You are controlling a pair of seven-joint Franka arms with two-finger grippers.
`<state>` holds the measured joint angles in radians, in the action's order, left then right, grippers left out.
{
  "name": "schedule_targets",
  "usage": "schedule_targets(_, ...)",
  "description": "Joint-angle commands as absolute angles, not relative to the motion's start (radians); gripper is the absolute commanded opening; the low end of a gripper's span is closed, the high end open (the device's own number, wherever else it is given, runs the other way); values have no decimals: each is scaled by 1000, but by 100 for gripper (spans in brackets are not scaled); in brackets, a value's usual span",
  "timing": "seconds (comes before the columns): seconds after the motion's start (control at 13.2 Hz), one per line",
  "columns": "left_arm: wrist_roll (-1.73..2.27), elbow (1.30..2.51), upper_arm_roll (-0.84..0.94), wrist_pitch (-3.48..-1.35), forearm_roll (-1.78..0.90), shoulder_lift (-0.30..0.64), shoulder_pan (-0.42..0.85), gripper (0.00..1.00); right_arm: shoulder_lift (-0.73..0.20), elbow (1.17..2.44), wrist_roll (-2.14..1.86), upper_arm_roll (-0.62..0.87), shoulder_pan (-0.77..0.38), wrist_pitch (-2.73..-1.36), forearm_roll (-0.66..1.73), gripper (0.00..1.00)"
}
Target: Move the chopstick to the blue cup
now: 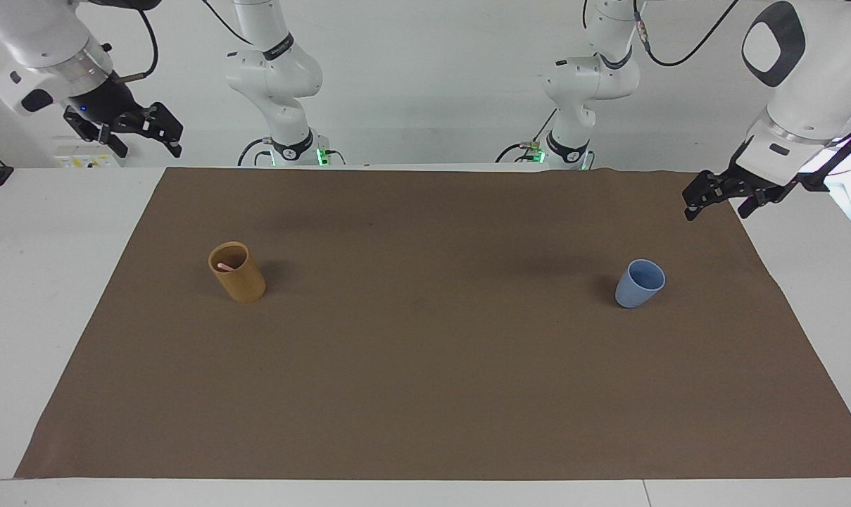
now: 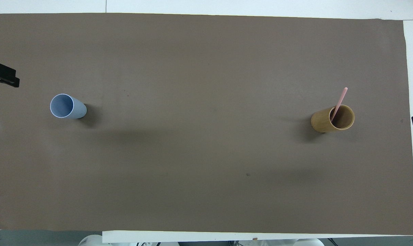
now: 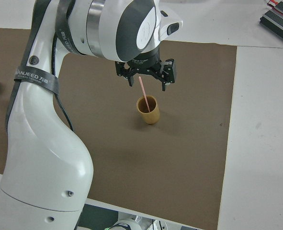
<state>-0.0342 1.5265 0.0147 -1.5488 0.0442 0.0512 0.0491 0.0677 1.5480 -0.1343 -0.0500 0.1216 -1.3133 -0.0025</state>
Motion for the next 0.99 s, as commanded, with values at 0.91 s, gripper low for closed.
schedule_targets(0.91, 52, 2081, 2, -2137, 63, -5, -37, 100, 74, 1552, -129, -46, 127, -1302, 2, 100)
